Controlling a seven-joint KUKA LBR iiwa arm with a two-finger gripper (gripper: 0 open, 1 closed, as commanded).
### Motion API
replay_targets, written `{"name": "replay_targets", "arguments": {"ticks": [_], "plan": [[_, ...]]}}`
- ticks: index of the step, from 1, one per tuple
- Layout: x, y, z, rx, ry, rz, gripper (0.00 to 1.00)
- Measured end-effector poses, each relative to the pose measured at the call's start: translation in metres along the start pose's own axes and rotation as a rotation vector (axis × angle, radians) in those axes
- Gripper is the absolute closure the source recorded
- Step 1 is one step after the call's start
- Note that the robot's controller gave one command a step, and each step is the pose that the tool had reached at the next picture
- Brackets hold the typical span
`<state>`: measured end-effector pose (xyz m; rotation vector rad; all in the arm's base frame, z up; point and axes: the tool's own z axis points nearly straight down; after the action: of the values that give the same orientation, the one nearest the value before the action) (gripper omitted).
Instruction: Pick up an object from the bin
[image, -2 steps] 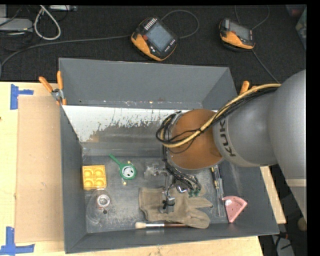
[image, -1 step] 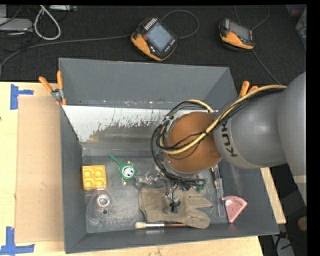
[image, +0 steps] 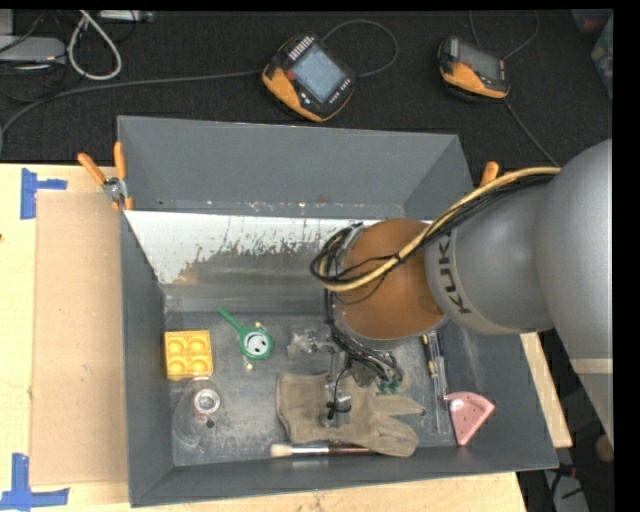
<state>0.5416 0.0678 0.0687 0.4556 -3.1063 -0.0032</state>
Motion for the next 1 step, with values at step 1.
{"name": "replay_targets", "arguments": {"ticks": [1], "plan": [[0.0014,0.0096,-0.0007,-0.002,-0.003,-0.387,1.0]]}}
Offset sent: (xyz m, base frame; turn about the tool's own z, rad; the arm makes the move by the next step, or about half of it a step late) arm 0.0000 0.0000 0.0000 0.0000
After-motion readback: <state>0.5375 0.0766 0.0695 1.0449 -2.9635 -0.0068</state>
